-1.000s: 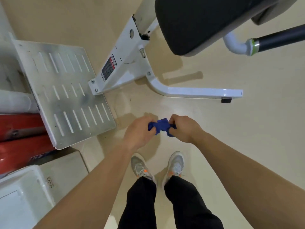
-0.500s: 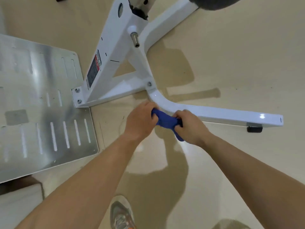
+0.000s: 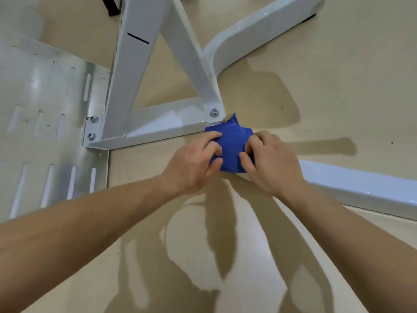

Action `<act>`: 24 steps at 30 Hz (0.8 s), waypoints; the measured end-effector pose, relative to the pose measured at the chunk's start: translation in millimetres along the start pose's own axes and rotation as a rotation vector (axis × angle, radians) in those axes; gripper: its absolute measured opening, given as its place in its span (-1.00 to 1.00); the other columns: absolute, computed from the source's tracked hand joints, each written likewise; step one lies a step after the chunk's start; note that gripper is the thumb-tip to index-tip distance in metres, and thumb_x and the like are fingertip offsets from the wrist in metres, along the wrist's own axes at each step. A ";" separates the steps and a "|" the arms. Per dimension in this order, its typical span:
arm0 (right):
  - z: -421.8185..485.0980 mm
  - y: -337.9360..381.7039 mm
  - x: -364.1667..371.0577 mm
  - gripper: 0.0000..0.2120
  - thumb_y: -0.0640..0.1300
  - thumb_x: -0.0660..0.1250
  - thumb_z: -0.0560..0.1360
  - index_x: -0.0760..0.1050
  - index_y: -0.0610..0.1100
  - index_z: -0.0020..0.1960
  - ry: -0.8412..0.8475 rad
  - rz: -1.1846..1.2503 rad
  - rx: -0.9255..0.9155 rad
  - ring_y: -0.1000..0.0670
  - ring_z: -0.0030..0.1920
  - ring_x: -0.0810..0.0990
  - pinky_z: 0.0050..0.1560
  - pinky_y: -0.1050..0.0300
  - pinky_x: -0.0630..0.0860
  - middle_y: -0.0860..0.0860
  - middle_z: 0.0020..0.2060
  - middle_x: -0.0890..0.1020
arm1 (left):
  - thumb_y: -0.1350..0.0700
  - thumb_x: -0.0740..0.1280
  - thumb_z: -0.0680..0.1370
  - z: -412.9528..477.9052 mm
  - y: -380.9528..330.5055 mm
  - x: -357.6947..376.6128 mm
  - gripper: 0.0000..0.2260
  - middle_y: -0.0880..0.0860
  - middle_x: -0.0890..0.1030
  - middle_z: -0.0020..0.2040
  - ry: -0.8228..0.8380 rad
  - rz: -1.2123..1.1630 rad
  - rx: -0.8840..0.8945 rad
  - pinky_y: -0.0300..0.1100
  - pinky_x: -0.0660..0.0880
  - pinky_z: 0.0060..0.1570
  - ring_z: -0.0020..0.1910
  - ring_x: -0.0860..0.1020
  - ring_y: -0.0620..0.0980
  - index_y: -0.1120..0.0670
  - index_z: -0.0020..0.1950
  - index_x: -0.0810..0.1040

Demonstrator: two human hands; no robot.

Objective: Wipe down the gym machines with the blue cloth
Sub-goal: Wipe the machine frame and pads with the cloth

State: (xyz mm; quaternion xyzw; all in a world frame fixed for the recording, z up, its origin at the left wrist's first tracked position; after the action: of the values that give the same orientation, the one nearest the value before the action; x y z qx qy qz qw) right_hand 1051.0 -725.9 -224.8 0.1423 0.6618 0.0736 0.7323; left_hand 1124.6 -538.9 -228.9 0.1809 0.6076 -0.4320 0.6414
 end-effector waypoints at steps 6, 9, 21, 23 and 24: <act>-12.1 0.6 9.3 -0.36 0.15 -0.16 0.59 0.32 -0.23 0.42 0.173 -0.359 0.006 -0.18 -0.10 0.58 -0.13 -0.03 0.38 -0.11 0.00 0.59 | 0.02 0.07 0.65 24.6 -10.7 38.2 -0.51 0.20 0.24 0.55 0.096 0.074 0.051 0.04 0.28 0.45 0.54 0.20 0.13 0.24 0.51 0.29; 14.6 13.5 16.6 -0.40 0.15 -0.17 0.57 0.42 -0.26 0.20 0.156 -0.312 -0.008 -0.19 -0.25 0.60 -0.22 -0.01 0.37 -0.13 -0.14 0.56 | 0.03 0.04 0.66 35.3 15.4 32.2 -0.50 0.18 0.18 0.57 0.171 0.135 0.151 -0.02 0.16 0.51 0.56 0.15 0.11 0.23 0.55 0.22; -42.9 -42.8 -3.2 -0.38 0.17 -0.06 0.60 0.26 -0.24 0.46 0.156 -0.454 -0.088 -0.22 -0.10 0.49 -0.03 -0.11 0.42 -0.17 0.05 0.52 | 0.00 0.08 0.64 14.0 -61.0 61.5 -0.49 0.16 0.24 0.55 0.091 0.260 0.086 0.10 0.17 0.49 0.55 0.15 0.17 0.20 0.55 0.22; -53.0 -52.0 -10.0 -0.39 0.16 -0.04 0.59 0.25 -0.23 0.47 0.171 -0.462 -0.063 -0.22 -0.08 0.48 0.02 -0.12 0.42 -0.17 0.08 0.50 | 0.01 0.10 0.64 16.3 -68.7 60.7 -0.51 0.17 0.32 0.51 0.093 0.220 0.126 0.08 0.21 0.47 0.52 0.22 0.18 0.21 0.53 0.26; -54.0 -51.7 -11.1 -0.39 0.16 -0.03 0.59 0.25 -0.23 0.46 0.176 -0.454 -0.046 -0.22 -0.08 0.48 0.04 -0.12 0.42 -0.16 0.08 0.50 | 0.02 0.11 0.64 21.0 -65.1 56.9 -0.52 0.17 0.37 0.47 0.101 0.211 0.163 0.08 0.24 0.45 0.49 0.27 0.19 0.22 0.51 0.29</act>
State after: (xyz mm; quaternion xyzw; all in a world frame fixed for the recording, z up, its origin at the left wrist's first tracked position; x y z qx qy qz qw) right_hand 992.0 -772.2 -234.5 -0.0337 0.7362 -0.0657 0.6727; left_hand 1081.0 -610.4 -259.0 0.3167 0.5797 -0.4003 0.6351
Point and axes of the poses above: each hand's wrist, its own z-axis towards the middle knuckle, its own x-axis out of the palm, y = z × x, the point moved 2 cm from there along z, towards the middle knuckle
